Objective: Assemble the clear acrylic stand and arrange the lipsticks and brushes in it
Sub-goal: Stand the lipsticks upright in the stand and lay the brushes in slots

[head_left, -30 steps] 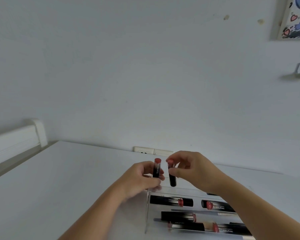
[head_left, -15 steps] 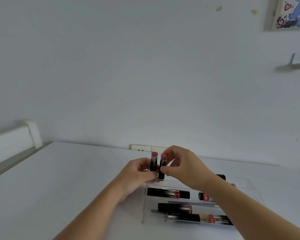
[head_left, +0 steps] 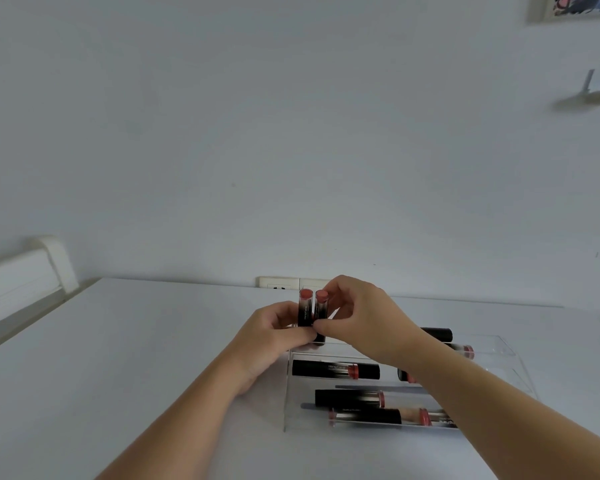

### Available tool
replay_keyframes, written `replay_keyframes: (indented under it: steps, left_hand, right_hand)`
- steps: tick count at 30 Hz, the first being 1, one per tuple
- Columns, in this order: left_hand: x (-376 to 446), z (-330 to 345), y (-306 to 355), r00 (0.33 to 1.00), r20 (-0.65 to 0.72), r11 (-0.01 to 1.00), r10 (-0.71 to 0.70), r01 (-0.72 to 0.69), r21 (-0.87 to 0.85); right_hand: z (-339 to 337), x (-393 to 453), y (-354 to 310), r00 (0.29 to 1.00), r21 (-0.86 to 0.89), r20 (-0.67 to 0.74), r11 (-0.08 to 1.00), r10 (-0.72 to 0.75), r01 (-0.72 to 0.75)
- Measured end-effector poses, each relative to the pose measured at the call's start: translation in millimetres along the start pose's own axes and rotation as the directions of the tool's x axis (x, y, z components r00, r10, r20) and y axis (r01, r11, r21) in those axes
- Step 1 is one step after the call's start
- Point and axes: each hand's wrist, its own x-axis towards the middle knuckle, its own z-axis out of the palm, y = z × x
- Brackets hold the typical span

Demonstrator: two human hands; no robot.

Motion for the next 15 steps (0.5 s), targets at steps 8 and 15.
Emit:
replay_keyframes:
  steps: [8, 15]
  left_hand:
    - [-2.6, -4.3, 6.2, 1.000, -0.026, 1.000, 0.018, -0.018, 0.019]
    - [-1.2, -4.4, 3.8, 0.999, -0.037, 0.994, 0.031, -0.027, 0.108]
  right_hand:
    - [-3.4, 2.0, -0.6, 0.999, 0.031, 0.039, 1.000, -0.002, 0.000]
    - [-2.0, 4.2, 2.6, 0.999, 0.037, 0.046, 0.999, -0.005, 0.003]
